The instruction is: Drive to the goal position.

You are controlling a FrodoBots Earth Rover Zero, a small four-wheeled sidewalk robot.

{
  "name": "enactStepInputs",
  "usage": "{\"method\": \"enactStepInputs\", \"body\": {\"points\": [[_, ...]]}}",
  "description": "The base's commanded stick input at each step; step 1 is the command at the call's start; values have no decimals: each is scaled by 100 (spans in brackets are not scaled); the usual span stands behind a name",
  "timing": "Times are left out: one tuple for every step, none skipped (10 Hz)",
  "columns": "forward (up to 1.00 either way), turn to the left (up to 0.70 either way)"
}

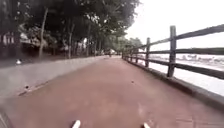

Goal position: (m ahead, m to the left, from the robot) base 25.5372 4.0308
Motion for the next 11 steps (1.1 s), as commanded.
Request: {"method": "enactStepInputs", "body": {"points": [[70,0],[70,0],[70,0],[70,0],[70,0],[70,0],[70,0],[70,0],[70,0],[70,0],[70,0]]}}
